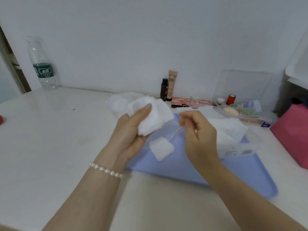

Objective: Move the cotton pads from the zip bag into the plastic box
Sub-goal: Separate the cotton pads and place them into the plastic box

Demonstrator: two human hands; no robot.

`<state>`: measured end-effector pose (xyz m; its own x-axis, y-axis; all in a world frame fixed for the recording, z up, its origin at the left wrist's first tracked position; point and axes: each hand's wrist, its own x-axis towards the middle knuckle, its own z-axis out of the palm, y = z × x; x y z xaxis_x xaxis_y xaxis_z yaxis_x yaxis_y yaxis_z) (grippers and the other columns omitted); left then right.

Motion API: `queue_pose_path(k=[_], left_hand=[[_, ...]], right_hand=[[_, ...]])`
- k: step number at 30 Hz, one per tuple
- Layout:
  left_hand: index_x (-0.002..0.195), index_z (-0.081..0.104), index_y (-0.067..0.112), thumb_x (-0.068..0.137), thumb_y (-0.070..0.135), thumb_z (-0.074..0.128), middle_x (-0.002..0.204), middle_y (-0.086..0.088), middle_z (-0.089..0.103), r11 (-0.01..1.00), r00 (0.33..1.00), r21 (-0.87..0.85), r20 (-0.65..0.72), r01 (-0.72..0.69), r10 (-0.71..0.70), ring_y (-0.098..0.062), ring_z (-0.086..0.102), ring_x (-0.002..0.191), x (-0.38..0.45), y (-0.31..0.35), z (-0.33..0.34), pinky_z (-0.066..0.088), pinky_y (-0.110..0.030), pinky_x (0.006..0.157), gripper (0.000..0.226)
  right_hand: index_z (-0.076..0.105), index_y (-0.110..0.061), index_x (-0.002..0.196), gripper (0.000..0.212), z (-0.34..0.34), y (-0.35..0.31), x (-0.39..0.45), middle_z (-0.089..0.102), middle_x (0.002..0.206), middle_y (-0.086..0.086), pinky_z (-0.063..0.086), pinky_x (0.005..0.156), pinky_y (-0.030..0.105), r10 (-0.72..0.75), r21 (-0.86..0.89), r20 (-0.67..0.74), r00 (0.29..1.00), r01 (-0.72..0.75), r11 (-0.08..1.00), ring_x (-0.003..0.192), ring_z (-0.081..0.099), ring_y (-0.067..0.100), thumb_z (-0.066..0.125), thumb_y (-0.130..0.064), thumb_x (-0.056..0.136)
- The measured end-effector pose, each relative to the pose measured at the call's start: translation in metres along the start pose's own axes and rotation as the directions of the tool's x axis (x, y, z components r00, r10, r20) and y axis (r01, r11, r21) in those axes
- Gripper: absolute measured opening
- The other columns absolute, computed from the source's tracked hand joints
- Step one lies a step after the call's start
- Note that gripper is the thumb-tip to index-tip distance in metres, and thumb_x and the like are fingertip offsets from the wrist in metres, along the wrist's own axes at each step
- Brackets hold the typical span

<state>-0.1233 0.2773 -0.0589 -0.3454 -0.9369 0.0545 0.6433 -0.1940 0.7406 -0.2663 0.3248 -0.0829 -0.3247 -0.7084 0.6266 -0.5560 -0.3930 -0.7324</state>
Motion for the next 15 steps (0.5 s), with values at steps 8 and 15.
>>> queue_pose_path(k=[8, 15], left_hand=[[0.103, 0.063, 0.003, 0.068, 0.016, 0.063, 0.09, -0.007, 0.072, 0.999, 0.999, -0.001, -0.024, 0.045, -0.045, -0.015, 0.07, 0.081, 0.003, 0.006, -0.007, 0.056, -0.026, 0.067, 0.037], [0.107, 0.062, 0.001, 0.07, 0.016, 0.064, 0.094, -0.011, 0.071, 0.992, 0.994, -0.059, -0.019, 0.108, -0.11, -0.018, 0.07, 0.082, 0.008, 0.002, -0.012, 0.058, -0.027, 0.063, 0.04]], right_hand=[[0.061, 0.004, 0.113, 0.042, 0.028, 0.031, -0.018, 0.068, 0.092, 0.018, 0.054, 0.068, 0.044, -0.019, -0.608, 0.471, 0.882, 0.34, 0.718, 0.084, 0.066, 0.037, 0.061, -0.013, 0.075], [0.05, -0.028, 0.124, 0.046, 0.023, 0.026, -0.017, 0.055, 0.096, -0.008, 0.036, 0.087, 0.022, 0.212, -0.465, 0.438, 0.874, 0.018, 0.885, 0.098, 0.051, 0.015, 0.06, -0.009, 0.083]])
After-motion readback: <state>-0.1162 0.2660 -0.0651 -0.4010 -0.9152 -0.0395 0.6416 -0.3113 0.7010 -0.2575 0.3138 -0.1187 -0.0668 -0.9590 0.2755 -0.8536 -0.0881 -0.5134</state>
